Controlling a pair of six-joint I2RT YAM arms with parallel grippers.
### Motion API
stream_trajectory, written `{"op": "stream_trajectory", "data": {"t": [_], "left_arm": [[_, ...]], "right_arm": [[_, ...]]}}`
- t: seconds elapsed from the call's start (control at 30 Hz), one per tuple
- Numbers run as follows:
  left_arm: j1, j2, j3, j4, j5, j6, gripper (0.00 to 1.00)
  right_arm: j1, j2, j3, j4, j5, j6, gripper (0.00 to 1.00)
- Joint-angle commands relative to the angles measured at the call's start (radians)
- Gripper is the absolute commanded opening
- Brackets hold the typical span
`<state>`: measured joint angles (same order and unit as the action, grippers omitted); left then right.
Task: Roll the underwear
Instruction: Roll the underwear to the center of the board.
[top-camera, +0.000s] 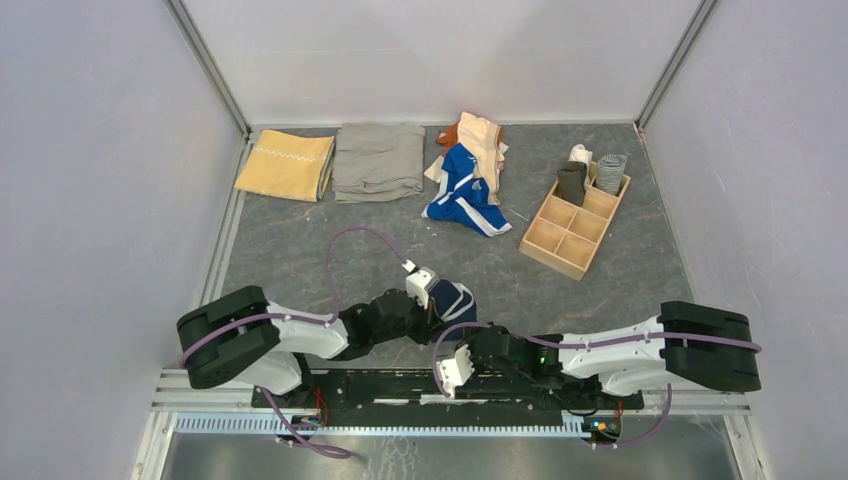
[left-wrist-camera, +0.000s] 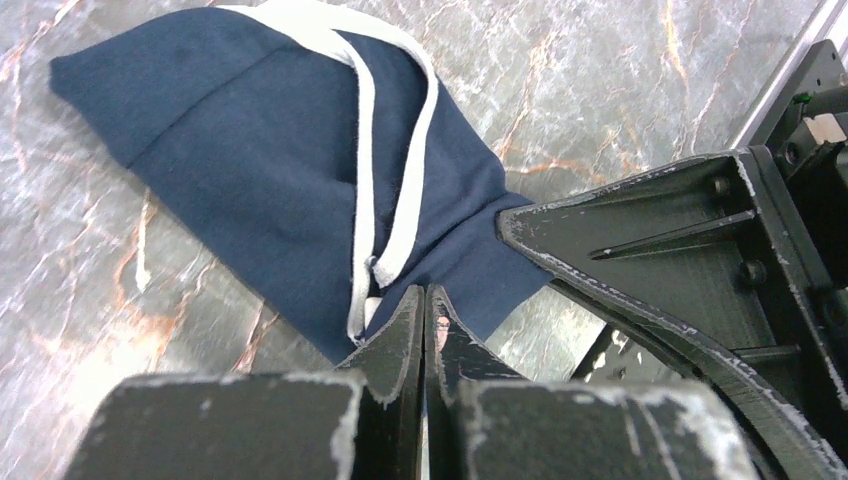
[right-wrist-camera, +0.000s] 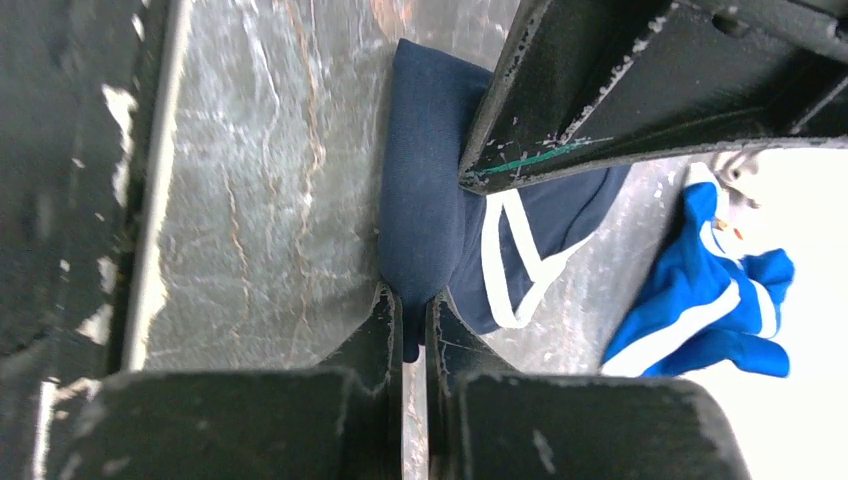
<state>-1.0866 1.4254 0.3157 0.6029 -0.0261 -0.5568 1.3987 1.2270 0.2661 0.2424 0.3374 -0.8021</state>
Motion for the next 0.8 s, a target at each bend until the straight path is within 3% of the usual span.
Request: {"op": "stream_trajectory", "data": {"t": [0.0, 0.2, 0.47, 0.77], "left_arm": [[0.016, -0.08, -0.059, -0.174, -0.074, -0.033, 0.02], [0.017, -0.241, -0.076, -0.29, -0.175, -0.076, 0.02], [0.017, -0.609, -0.061, -0.588, -0.409, -0.141, 0.02], [0.017, -0.839, -0.09, -0.688, -0.386, -0.127, 0.02]], "right_arm": [[-0.002, 0.018, 0.053, -0.102, -0.144, 0.158, 0.0], [0.001, 0.027, 0.115, -0.138, -0.269, 0.239, 0.0], [-0.043, 0.128, 0.221, -0.208, -0.457, 0.376, 0.0], [-0.172, 0.226, 0.318, -0.207, -0.709, 0.596, 0.0]]}}
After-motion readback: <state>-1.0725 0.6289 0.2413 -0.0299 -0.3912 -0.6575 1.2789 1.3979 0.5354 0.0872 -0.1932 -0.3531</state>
